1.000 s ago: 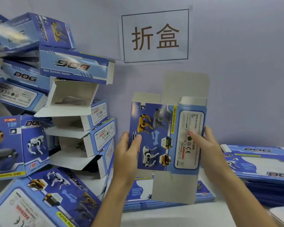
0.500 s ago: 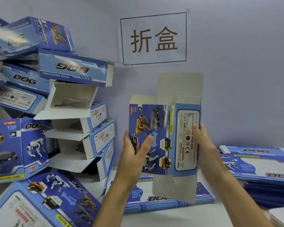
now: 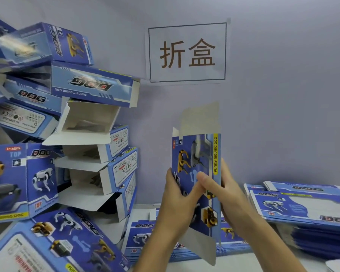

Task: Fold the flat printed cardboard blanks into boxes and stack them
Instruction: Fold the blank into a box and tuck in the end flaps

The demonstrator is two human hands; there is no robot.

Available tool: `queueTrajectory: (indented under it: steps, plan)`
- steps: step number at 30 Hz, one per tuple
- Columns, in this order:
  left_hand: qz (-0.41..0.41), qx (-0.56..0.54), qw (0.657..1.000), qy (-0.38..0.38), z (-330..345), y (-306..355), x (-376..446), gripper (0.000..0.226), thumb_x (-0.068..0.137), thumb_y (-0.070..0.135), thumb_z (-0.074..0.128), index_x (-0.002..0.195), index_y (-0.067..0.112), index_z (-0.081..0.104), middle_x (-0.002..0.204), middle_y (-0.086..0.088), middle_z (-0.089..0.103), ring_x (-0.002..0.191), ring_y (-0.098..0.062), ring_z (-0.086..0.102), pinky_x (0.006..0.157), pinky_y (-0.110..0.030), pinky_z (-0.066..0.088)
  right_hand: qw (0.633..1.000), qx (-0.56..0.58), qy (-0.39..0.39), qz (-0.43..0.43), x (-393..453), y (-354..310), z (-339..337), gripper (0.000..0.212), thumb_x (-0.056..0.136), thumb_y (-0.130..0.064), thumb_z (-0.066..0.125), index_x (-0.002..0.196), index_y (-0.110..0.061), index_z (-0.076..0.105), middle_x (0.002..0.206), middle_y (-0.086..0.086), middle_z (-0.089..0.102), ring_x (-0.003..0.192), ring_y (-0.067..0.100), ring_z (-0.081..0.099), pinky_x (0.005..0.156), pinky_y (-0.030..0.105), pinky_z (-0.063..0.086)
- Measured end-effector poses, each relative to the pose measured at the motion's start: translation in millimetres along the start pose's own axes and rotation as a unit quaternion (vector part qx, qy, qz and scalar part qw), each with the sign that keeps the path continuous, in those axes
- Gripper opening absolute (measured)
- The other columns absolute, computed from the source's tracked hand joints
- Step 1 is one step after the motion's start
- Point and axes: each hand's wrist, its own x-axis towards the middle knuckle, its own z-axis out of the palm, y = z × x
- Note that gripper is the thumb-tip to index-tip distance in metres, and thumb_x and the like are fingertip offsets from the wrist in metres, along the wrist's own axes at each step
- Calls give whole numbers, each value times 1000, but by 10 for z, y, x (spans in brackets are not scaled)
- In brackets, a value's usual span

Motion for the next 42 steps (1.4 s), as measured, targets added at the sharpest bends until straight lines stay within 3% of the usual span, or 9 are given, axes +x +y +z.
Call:
queueTrajectory:
  steps: [2,10,16,19,26,30,35,39,42]
  plan:
    - [-4,-5,1000,4,-19,-21,-1,65,65,64,66,119,36,46,104,20,72,95,1,70,68,-12,54,1000,-7,14,-10,-47,18,5,83,67,-54,78,140,-34,42,115,-11,71,103,9,70,75,19,58]
    - [-44,-28,997,59,-255,-30,57,52,76,60,53,110,23,48,104,-1,71,88,-8,72,66,-21,56,998,-7,62,-18,-65,64,-106,65,69,-52,82,124,-42,50,102,-16,73,94,8,72,65,19,58]
    - [-37,-18,998,55,-261,85,69,69,63,83,64,115,45,41,121,-4,66,99,-21,72,86,-41,58,998,51,8,43,-85,144,-301,77,63,-51,79,131,-30,52,114,0,74,102,20,72,72,26,59]
    - [-25,-51,998,40,-242,137,80,71,60,72,64,122,44,46,105,3,73,85,-16,75,65,-26,59,997,58,3,58,-78,185,-347,81,60,-54,81,131,-29,52,119,3,72,107,22,70,77,29,59]
    - [24,11,998,54,-129,31,29,60,64,66,66,117,41,51,92,23,73,81,-5,73,62,-16,56,996,65,60,-11,-30,161,-266,73,79,-64,67,140,-30,48,133,1,64,121,23,62,95,41,53]
    - [-12,-5,1000,-6,-163,14,45,52,78,56,63,121,27,57,101,9,75,90,-7,73,65,-14,55,983,-74,161,-40,-42,161,-219,69,80,-73,55,139,-40,43,123,-18,64,116,5,60,90,24,53]
    - [-22,-57,998,-30,-159,115,50,42,87,37,63,126,26,56,111,-1,74,98,-19,73,76,-28,59,977,-112,165,-69,-60,142,-191,67,80,-52,58,141,-39,34,94,-28,56,80,-33,51,58,-5,40]
    - [59,-60,994,74,-60,201,35,69,77,48,68,138,44,37,96,1,76,76,-15,75,62,-22,58,987,-86,118,-60,-59,141,-79,68,78,-57,58,140,-45,34,108,-20,62,88,-12,66,63,5,50]
    - [95,-54,988,113,-87,184,31,76,74,45,69,137,56,30,101,21,73,80,-13,75,63,-27,61,993,-66,79,-58,-84,117,-49,70,78,-58,58,142,-50,31,128,-9,62,115,12,64,90,31,58]
